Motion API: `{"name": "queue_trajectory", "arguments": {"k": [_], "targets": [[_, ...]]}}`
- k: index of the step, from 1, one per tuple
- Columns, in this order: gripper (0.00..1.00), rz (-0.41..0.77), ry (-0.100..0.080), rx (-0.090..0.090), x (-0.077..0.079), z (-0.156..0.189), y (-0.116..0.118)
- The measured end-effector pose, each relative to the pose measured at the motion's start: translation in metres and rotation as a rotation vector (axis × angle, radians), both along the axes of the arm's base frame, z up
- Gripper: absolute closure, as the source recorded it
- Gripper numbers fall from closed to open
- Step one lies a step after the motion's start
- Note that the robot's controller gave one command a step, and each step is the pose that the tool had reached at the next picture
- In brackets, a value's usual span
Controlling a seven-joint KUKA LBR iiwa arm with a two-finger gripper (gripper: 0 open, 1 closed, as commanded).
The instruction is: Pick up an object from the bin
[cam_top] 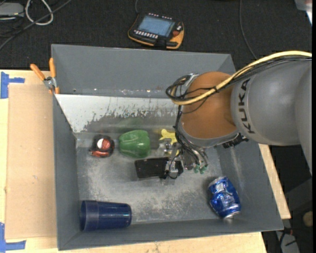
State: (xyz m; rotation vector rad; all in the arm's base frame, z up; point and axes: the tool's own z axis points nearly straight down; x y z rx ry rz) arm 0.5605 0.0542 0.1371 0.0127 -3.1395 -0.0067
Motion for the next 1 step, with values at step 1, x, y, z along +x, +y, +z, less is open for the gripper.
{"name": "queue_trajectory", "arguments": {"k": [1], "targets": [[1.00,-0.001,0.003,0.000,-0.0006,0.0234,0.0000]]}}
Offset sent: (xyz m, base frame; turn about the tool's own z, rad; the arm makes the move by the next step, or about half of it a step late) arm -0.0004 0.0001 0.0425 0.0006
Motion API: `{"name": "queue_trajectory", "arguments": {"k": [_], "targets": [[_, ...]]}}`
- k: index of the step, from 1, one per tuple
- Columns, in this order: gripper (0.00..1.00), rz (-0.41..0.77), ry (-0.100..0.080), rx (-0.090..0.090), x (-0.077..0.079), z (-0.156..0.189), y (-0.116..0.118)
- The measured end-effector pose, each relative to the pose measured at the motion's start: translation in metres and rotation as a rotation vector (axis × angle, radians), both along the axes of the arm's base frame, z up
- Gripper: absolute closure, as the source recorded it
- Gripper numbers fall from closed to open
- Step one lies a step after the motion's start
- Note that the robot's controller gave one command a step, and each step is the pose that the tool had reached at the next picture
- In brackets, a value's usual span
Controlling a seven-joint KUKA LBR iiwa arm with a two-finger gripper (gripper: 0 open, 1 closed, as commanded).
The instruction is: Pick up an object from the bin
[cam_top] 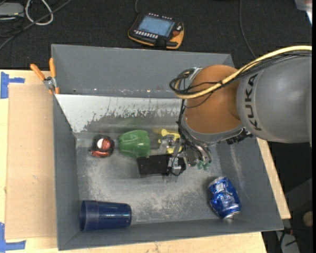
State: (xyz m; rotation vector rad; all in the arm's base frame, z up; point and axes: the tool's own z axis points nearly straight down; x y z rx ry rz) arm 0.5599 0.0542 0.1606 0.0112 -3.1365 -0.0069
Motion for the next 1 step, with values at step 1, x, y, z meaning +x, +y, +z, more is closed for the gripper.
{"name": "queue_trajectory", "arguments": {"k": [1], "targets": [[1.00,-0.001,-0.004,0.001,0.0010,0.0170,0.0002]]}}
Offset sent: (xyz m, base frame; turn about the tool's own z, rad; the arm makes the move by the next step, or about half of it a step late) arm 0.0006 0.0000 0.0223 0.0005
